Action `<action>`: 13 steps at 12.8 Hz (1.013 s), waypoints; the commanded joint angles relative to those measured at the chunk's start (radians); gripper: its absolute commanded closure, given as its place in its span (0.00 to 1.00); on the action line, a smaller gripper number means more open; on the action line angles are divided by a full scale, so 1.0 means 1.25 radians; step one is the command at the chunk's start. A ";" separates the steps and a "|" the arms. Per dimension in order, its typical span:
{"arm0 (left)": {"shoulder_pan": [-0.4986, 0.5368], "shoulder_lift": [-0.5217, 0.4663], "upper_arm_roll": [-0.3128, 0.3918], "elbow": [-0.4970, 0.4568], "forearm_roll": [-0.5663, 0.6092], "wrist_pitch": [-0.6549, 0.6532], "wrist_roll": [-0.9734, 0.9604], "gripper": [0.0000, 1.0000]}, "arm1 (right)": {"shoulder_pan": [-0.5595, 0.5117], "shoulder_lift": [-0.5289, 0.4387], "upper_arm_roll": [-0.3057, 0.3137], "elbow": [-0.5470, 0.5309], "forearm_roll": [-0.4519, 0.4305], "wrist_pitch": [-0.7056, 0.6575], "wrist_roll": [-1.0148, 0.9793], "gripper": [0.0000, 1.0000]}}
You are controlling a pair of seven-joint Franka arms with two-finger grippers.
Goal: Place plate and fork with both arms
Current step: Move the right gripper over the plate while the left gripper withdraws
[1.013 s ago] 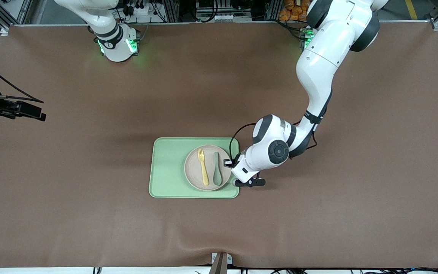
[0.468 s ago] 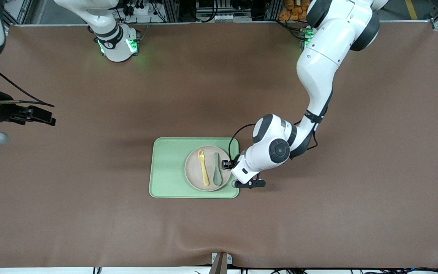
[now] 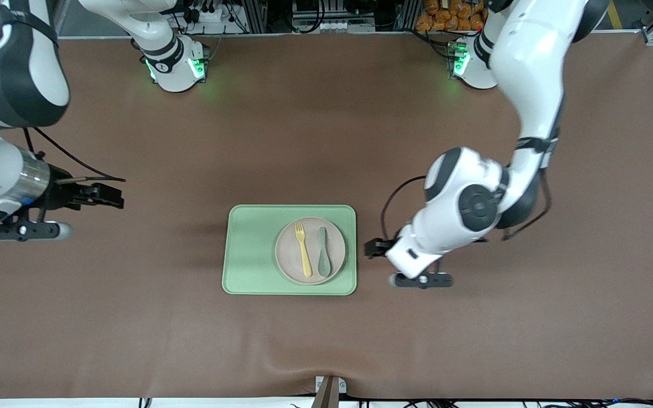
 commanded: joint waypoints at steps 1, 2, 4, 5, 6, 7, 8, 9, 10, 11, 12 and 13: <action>0.057 -0.092 -0.002 -0.031 0.039 -0.099 -0.001 0.00 | 0.068 0.049 -0.004 0.019 0.001 0.050 0.065 0.00; 0.079 -0.112 -0.002 -0.031 0.063 -0.134 0.001 0.00 | 0.096 0.073 -0.004 0.022 -0.002 0.072 0.102 0.00; 0.115 -0.160 -0.002 -0.031 0.117 -0.190 0.008 0.00 | 0.131 0.121 -0.002 0.023 0.008 0.173 0.115 0.00; 0.130 -0.181 -0.002 -0.031 0.136 -0.216 0.010 0.00 | 0.162 0.146 -0.003 0.029 0.007 0.222 0.113 0.00; 0.146 -0.203 -0.002 -0.031 0.150 -0.247 0.010 0.00 | 0.175 0.165 -0.003 0.034 0.007 0.247 0.115 0.00; 0.157 -0.223 -0.002 -0.031 0.152 -0.272 0.012 0.00 | 0.196 0.194 -0.003 0.040 0.007 0.263 0.120 0.02; 0.175 -0.244 -0.004 -0.031 0.152 -0.292 0.021 0.00 | 0.223 0.222 -0.004 0.057 0.001 0.283 0.134 0.02; 0.182 -0.265 -0.004 -0.031 0.151 -0.319 0.033 0.00 | 0.239 0.257 -0.004 0.080 -0.002 0.295 0.140 0.05; 0.200 -0.279 -0.004 -0.034 0.147 -0.344 0.040 0.00 | 0.257 0.289 -0.004 0.110 -0.003 0.299 0.140 0.10; 0.216 -0.295 -0.007 -0.044 0.141 -0.351 0.042 0.00 | 0.279 0.313 -0.007 0.128 -0.005 0.305 0.142 0.13; 0.242 -0.315 -0.010 -0.064 0.140 -0.352 0.052 0.00 | 0.294 0.326 -0.007 0.130 -0.011 0.328 0.143 0.16; 0.256 -0.337 -0.011 -0.088 0.140 -0.351 0.079 0.00 | 0.305 0.340 -0.007 0.128 -0.013 0.356 0.145 0.17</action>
